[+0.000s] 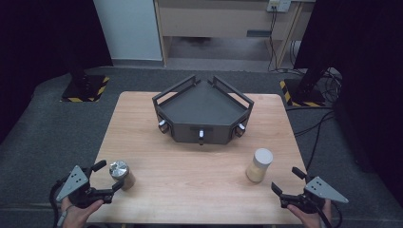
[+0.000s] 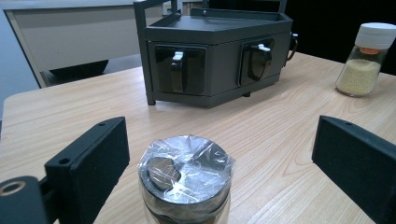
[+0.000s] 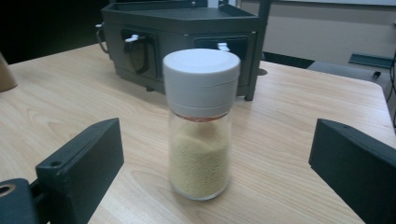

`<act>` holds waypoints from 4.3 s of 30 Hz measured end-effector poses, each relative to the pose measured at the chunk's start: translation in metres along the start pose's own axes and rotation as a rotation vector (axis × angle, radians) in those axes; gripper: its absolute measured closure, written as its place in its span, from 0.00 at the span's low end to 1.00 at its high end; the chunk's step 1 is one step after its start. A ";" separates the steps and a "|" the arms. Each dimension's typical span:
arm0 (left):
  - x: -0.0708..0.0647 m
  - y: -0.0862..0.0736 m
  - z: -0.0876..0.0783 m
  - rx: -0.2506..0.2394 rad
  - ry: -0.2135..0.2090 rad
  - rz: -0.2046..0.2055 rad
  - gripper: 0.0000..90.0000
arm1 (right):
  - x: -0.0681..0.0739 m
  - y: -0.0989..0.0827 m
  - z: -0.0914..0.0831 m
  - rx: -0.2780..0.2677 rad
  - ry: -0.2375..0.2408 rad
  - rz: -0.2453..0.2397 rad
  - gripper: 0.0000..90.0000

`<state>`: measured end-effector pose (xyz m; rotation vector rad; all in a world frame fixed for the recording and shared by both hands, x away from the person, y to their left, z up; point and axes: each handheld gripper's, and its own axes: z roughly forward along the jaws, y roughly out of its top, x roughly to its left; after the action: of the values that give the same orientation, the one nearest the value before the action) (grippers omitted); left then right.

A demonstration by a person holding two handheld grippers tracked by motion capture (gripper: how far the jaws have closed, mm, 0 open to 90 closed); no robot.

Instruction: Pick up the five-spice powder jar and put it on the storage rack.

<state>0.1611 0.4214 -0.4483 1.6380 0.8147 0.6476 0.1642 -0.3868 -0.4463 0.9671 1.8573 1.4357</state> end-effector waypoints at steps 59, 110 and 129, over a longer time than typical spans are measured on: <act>-0.002 0.000 -0.001 0.033 0.019 -0.006 0.02 | -0.005 -0.001 0.003 0.031 0.031 -0.025 0.04; 0.030 0.089 0.005 0.318 -0.058 0.039 0.03 | -0.006 0.002 0.016 0.031 0.056 -0.067 0.05; 0.040 0.079 0.049 0.415 -0.096 0.060 0.13 | -0.005 0.002 0.016 0.029 0.050 -0.067 0.06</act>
<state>0.2375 0.4145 -0.3818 2.0580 0.8723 0.4548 0.1805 -0.3823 -0.4480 0.8819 1.9332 1.4088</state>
